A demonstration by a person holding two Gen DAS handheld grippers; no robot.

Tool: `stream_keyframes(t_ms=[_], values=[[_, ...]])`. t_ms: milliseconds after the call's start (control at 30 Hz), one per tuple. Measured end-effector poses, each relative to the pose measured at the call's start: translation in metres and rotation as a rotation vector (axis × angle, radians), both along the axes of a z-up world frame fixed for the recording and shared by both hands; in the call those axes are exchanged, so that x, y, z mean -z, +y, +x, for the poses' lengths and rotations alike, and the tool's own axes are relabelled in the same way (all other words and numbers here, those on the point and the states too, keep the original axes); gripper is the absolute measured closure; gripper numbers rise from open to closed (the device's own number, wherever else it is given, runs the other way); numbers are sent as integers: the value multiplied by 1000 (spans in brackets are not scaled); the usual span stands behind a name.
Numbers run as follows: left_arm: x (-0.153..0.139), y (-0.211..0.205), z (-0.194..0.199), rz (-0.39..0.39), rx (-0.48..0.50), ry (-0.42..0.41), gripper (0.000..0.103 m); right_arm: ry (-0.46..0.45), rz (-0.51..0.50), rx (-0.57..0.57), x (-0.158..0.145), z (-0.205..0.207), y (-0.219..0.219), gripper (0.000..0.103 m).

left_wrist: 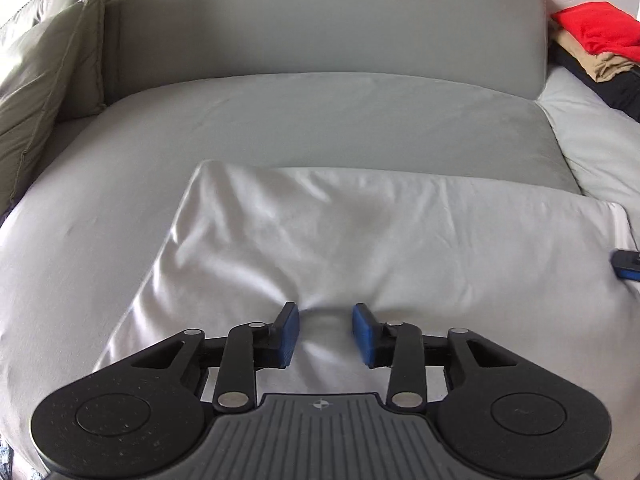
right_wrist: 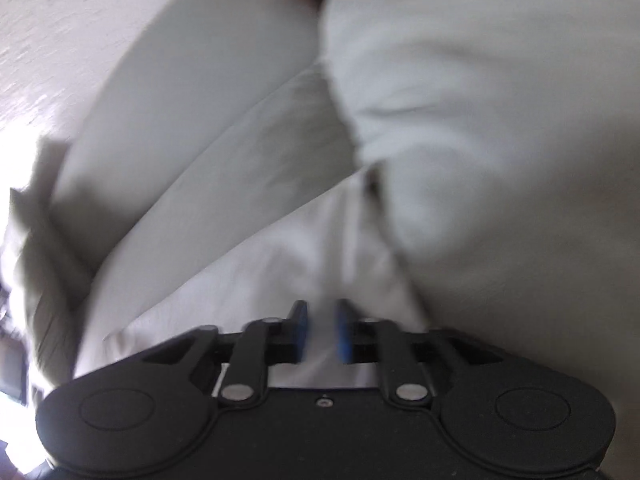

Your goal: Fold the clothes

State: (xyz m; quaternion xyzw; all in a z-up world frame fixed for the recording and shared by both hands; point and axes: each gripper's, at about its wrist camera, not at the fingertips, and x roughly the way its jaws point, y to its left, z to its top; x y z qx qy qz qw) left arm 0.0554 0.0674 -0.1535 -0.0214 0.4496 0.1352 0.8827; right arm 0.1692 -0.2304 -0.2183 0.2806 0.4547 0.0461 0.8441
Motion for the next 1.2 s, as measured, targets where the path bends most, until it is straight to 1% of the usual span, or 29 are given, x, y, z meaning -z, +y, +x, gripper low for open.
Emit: stream_keyframes(t_ms=[67, 100, 167, 200, 233, 267, 300, 333, 367, 400, 433, 500, 533, 567, 633, 667, 700, 733, 767, 833, 867, 933, 1000, 1033, 1067, 1100, 1133, 1167, 1200], values=[[-1, 5, -1, 30, -19, 3, 66, -34, -91, 113, -9, -5, -14, 103], [-1, 7, -2, 35, -28, 3, 66, -51, -120, 154, -14, -7, -20, 103], [-3, 12, -4, 25, -39, -2, 67, -96, -124, 176, -25, -16, -24, 103], [-5, 14, -6, 14, -37, -7, 67, -120, -123, 182, -30, -21, -26, 100], [-6, 15, -8, 2, -35, -12, 68, -137, -95, 167, -32, -23, -26, 93], [-6, 15, -10, -5, -28, -16, 69, -146, -36, 128, -31, -23, -24, 89], [-6, 14, -11, -10, -16, -20, 69, -138, 27, 79, -28, -21, -22, 89], [-6, 13, -13, -9, -7, -21, 69, -106, 89, 22, -23, -19, -18, 89], [-5, 12, -14, -3, -3, -21, 69, -64, 122, -22, -16, -18, -12, 89], [-5, 12, -15, 1, 0, -20, 69, -18, 112, -53, -11, -19, -6, 89], [-5, 11, -17, 5, 1, -18, 68, 21, 65, -72, -7, -21, -2, 93], [-5, 13, -23, 29, 3, -7, 66, 34, -70, -62, -12, -30, -3, 103], [-5, 14, -28, 53, 3, 1, 66, 33, -153, -44, -18, -36, -6, 103], [-6, 16, -34, 78, 4, 8, 66, 27, -211, -26, -24, -42, -10, 103], [-8, 20, -45, 126, 0, 20, 66, 4, -265, 5, -36, -60, -20, 103], [-10, 24, -54, 147, -10, 21, 66, -12, -258, 16, -39, -69, -26, 103], [-14, 30, -63, 151, -22, 9, 67, -29, -229, 24, -42, -78, -30, 103], [-19, 36, -73, 143, -34, -13, 68, -46, -201, 32, -45, -88, -34, 100], [-25, 42, -82, 120, -40, -46, 68, -63, -172, 41, -48, -97, -38, 94], [-34, 58, -97, 11, -33, -121, 69, -104, -110, 41, -54, -111, -43, 85], [-36, 62, -99, -38, -22, -141, 72, -136, -75, 14, -57, -114, -41, 84], [-34, 65, -97, -116, 8, -155, 77, -159, -21, -64, -56, -109, -26, 84], [-29, 56, -90, -144, 59, -130, 77, -166, 26, -151, -53, -102, -7, 84], [-25, 50, -85, -151, 88, -113, 77, -151, 38, -186, -50, -97, 2, 84], [-21, 44, -81, -145, 113, -88, 76, -114, 36, -210, -44, -93, 11, 84], [-17, 39, -79, -110, 121, -54, 71, -75, 14, -218, -38, -90, 17, 84], [-13, 34, -79, -59, 119, -17, 70, -30, -44, -202, -32, -91, 18, 85], [-10, 32, -82, -10, 114, 7, 70, 6, -104, -179, -28, -92, 15, 88], [-11, 34, -88, 19, 101, 18, 70, 33, -147, -147, -27, -95, 9, 88]])
